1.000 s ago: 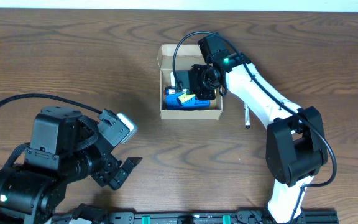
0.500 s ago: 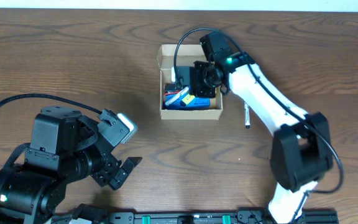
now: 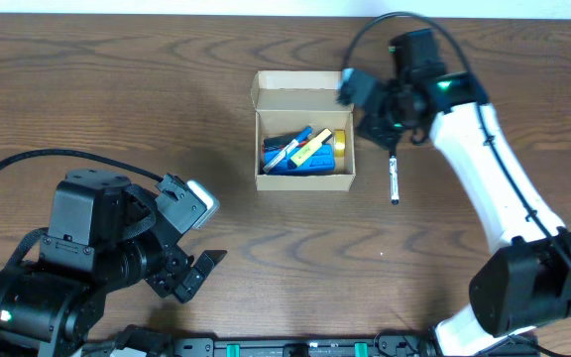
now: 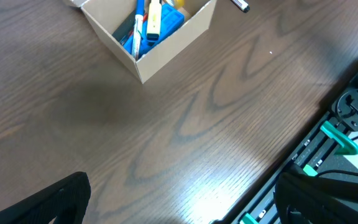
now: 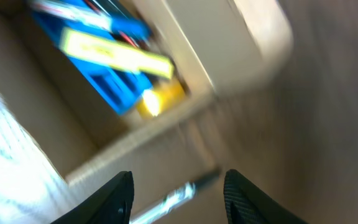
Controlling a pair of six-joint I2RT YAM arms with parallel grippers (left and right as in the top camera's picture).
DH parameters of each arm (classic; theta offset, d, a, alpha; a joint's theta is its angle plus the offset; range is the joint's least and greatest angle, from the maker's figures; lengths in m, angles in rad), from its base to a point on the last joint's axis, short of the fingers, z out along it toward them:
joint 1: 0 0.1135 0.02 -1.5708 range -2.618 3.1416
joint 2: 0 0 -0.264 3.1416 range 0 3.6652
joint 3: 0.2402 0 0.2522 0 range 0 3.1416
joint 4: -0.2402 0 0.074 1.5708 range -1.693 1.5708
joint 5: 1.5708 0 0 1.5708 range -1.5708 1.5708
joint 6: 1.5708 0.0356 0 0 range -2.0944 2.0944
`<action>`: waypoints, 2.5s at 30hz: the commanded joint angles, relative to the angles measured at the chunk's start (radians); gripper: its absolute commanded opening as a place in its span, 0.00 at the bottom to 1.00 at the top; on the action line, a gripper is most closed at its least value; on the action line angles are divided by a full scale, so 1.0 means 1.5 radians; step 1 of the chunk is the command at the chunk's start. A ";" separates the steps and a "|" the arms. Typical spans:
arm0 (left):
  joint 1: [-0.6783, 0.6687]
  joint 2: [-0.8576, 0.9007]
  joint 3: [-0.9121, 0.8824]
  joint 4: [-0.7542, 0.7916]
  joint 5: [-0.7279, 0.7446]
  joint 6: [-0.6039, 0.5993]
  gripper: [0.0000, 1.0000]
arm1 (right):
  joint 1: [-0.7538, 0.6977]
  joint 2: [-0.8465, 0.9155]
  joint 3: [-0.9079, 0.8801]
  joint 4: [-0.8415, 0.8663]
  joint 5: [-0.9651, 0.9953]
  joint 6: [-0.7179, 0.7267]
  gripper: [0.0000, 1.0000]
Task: Pack container
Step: 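Move the right gripper to the black marker and grasp it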
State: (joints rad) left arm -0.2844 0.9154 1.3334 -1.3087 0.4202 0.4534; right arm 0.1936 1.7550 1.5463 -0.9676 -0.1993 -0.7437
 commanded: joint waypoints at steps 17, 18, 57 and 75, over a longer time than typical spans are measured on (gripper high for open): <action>-0.003 0.000 -0.003 -0.002 0.012 0.007 0.95 | -0.118 0.005 -0.181 0.070 -0.022 0.326 0.99; -0.003 0.000 -0.003 -0.002 0.012 0.007 0.95 | -0.118 0.005 -0.191 0.077 -0.033 0.327 0.99; -0.003 0.000 -0.003 -0.002 0.011 0.007 0.95 | -0.031 0.096 -0.232 0.196 0.180 0.655 0.70; -0.003 0.000 -0.003 -0.002 0.012 0.007 0.95 | -0.031 0.138 -0.232 0.204 0.180 0.655 0.36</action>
State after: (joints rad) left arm -0.2844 0.9154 1.3334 -1.3087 0.4202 0.4534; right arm 0.1429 1.9400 1.2011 -0.6605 0.0601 0.2337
